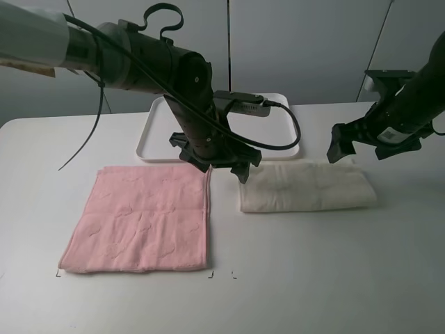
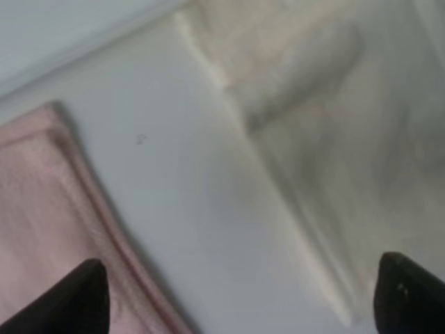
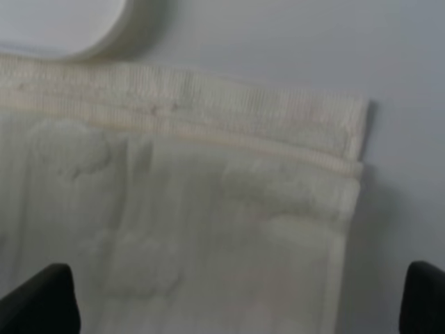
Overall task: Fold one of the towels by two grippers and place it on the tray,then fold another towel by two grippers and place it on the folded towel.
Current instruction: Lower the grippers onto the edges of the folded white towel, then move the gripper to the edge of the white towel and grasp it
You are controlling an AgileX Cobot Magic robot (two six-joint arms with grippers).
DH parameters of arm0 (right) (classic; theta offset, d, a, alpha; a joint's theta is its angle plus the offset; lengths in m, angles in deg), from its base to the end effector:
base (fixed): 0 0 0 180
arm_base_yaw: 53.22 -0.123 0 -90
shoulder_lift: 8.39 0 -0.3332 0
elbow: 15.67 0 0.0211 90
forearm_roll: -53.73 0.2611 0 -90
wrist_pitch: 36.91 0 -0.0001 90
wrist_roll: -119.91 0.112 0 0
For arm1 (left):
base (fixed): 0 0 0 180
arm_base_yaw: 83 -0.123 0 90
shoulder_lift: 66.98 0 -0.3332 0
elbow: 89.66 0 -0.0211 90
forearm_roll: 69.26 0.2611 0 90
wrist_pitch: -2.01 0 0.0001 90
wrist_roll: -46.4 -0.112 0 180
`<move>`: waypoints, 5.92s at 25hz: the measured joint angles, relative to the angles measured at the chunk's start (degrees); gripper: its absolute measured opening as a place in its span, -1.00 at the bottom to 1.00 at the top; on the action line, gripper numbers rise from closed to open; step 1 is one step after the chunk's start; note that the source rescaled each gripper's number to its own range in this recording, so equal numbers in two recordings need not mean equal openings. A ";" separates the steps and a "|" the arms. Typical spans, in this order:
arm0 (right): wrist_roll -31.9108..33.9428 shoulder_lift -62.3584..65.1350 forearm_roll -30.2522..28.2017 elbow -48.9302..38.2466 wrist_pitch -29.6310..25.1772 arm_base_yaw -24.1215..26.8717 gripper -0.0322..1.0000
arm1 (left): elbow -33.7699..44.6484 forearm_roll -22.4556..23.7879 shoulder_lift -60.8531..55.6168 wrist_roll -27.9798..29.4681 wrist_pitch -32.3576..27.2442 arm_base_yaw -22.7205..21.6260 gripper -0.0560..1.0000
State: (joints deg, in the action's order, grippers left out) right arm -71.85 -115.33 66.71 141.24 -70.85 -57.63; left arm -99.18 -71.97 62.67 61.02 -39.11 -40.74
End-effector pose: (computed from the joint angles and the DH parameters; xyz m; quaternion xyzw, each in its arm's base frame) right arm 0.3403 0.0404 0.1835 -0.0552 0.9859 0.0665 0.1431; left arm 0.3566 -0.3287 0.1607 0.2210 0.9614 -0.0936 0.1345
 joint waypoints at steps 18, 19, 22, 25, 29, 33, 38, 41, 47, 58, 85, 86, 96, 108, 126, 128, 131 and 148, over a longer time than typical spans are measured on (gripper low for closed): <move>6.27 -6.75 -3.82 5.89 -12.30 0.47 1.00 | -10.00 1.56 7.66 10.65 -8.26 -1.04 0.96; 6.40 -7.01 -4.38 6.30 -12.97 0.55 1.00 | -10.48 1.79 8.20 11.27 -8.83 -1.04 0.96; 6.51 -7.78 -4.78 7.22 -14.17 0.98 1.00 | -11.51 2.17 9.25 11.77 -9.65 -1.04 0.96; 6.63 -8.24 -4.85 7.43 -14.49 0.98 1.00 | -11.79 2.18 9.53 11.87 -9.65 -1.04 0.96; 6.75 -8.24 -4.85 7.57 -14.60 0.98 1.00 | -13.70 2.18 11.99 11.99 -11.59 -1.04 0.96; 6.75 -8.24 -5.58 7.57 -14.72 0.98 1.00 | -15.88 2.18 13.27 11.99 -12.84 -1.04 0.96; 7.04 -8.24 -6.46 7.73 -14.06 1.21 1.00 | -16.74 2.71 13.29 12.10 -13.79 -1.04 0.96; 7.47 -8.81 -7.55 8.08 -14.18 1.21 1.00 | -16.74 2.71 13.29 12.30 -14.44 -1.04 0.96; 8.78 -11.08 -7.68 9.06 -15.34 1.21 1.00 | -16.74 3.85 13.29 12.43 -15.09 -1.04 0.96; 9.16 -11.16 -7.68 9.06 -15.34 1.21 1.00 | -19.06 2.38 13.39 11.30 -15.50 -0.94 0.96; 9.16 -11.98 -8.23 14.61 -19.65 1.49 1.00 | -21.98 3.11 16.77 11.75 -18.33 -0.22 0.87; 9.16 -12.65 -8.23 15.81 -20.90 1.80 1.00 | -21.98 3.11 16.77 11.75 -18.33 -0.22 0.87; 8.97 -15.56 -7.29 17.93 -23.56 5.33 1.00 | -21.98 3.22 16.77 11.75 -18.68 -0.22 0.87; 8.83 -19.93 -6.36 17.92 -22.03 5.38 1.00 | -21.98 3.22 16.77 11.36 -18.78 -0.22 0.87; 11.08 -20.24 -12.13 17.92 -17.28 0.46 1.00 | -21.98 3.22 16.77 10.76 -18.82 -0.22 0.87; 10.68 -20.24 -12.13 17.92 -17.28 0.46 1.00 | -21.98 3.22 16.77 10.76 -18.91 -0.22 0.87; 10.54 -20.24 -12.13 17.92 -17.28 0.46 1.00 | -21.98 3.22 16.77 10.64 -18.91 -0.22 0.87; 8.03 -20.53 -10.82 19.43 -18.72 3.24 1.00 | -21.98 3.22 16.77 9.71 -19.05 -0.22 0.87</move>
State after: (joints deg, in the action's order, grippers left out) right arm -63.83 -135.86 55.89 160.66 -89.57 -54.39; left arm -121.16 -68.76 79.44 70.73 -58.16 -40.96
